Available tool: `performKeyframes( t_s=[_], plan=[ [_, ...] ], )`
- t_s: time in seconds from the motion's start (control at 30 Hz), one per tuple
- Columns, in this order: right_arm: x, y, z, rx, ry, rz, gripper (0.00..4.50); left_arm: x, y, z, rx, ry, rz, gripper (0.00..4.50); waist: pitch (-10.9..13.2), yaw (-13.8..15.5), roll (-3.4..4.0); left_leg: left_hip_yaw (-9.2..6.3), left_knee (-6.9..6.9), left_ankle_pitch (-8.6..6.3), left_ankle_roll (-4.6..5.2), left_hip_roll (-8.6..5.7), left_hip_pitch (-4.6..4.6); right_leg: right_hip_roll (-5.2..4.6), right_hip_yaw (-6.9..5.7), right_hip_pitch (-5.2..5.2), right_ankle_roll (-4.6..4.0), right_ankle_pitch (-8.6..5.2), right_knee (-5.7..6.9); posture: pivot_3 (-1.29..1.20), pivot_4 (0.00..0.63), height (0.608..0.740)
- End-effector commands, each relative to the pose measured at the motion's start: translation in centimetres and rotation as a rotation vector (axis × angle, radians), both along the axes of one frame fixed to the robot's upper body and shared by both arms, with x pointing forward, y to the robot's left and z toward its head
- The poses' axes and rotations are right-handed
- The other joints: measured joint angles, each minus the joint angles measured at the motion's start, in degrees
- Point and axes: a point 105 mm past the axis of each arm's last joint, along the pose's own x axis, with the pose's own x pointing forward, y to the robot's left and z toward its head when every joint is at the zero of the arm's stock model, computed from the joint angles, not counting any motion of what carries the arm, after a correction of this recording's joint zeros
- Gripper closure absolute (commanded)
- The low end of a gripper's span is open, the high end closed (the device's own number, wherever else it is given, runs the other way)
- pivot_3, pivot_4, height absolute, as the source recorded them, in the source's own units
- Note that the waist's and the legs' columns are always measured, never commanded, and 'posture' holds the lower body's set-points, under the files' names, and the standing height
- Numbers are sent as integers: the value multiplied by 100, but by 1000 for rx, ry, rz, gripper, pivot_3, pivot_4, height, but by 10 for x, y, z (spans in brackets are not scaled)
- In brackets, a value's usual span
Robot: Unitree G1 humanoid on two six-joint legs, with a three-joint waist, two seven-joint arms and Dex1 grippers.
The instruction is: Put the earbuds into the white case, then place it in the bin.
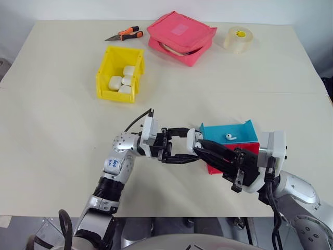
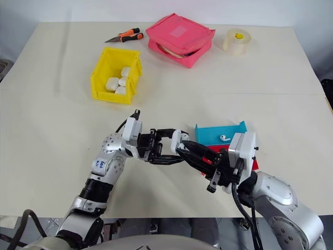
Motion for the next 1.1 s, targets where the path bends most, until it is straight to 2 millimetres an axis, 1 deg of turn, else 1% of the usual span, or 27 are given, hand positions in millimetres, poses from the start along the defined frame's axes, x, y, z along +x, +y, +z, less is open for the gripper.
performKeyframes(
  t_s=[0.03, 0.17, 0.27, 0.4, 0.57, 1.1],
  plan=[
    [1, -7, -12, -64, 57, -8, 4030, 8, 11, 29, -103, -87, 63, 1689, 0, -3, 0, 0, 0, 0, 0, 0, 0, 0, 1, 0, 0, 0, 1, 0, 150, 740],
    [3, -8, -11, -70, 53, -3, 4030, 8, 9, 28, -108, -87, 63, 1689, 0, -1, 0, 0, 0, 0, 0, 1, 1, 0, 0, 0, 0, 0, 0, 0, 150, 740],
    [6, -5, -11, -79, 44, 22, 4030, 8, 6, 27, -110, -87, 54, 1689, 0, -2, 0, 0, 0, 0, 0, 0, 1, 0, 0, 1, 0, 0, 0, 0, 150, 740],
    [13, 1, -5, -89, 17, 50, 4030, 6, 3, 26, -105, -92, 31, 1689, 0, -4, 0, -1, 0, 0, 0, 1, 1, 0, -1, 0, 0, 0, 1, 0, 150, 740],
    [17, 7, -2, -118, 8, 93, 4030, 1, 0, 23, -98, -97, -1, 1689, 0, -1, 0, 0, 0, 0, 0, 0, 0, 0, -1, 0, 0, 0, -1, 0, 150, 740],
    [24, 12, -11, -207, 56, 146, 4030, -2, -4, 19, -84, -119, -19, 1689, 0, -1, 0, -1, 0, 0, 0, 1, -1, 0, -3, 0, 0, 0, -1, 0, 150, 740]
  ],
)
